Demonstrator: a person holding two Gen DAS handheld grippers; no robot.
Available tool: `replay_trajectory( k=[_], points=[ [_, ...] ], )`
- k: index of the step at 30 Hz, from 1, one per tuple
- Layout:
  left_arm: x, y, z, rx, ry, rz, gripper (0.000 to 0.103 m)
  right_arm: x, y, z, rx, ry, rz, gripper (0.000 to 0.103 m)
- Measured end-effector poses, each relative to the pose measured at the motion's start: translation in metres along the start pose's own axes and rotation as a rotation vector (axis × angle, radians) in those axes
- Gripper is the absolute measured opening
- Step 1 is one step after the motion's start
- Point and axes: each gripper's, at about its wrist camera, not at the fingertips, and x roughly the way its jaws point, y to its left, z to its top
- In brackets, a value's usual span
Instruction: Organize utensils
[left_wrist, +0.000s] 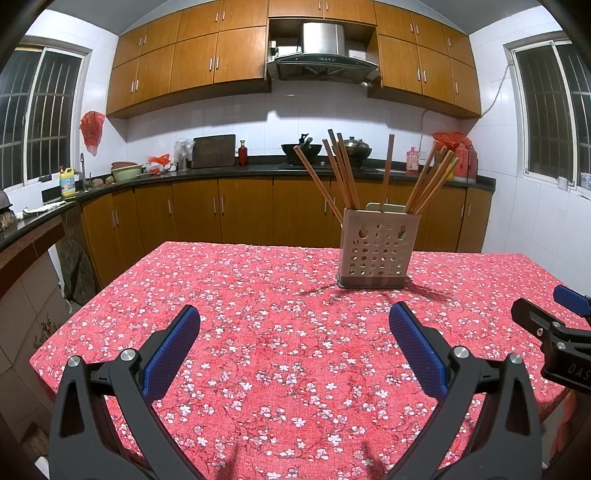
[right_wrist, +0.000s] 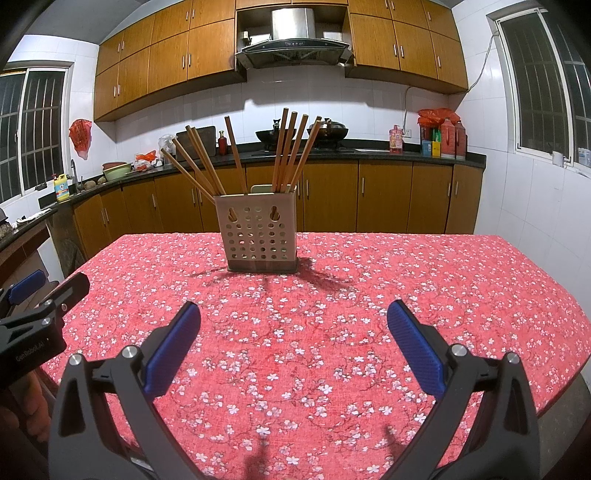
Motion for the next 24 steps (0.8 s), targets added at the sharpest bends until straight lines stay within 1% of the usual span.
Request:
replay_trajectory(
  k=[24],
  points=[
    [-0.0001, -0.0034, -0.0005, -0.002, 0.011, 0.002, 0.101, -0.0009, 0.0016, -0.0021, 0.002, -0.001, 0.002, 0.099]
  ],
)
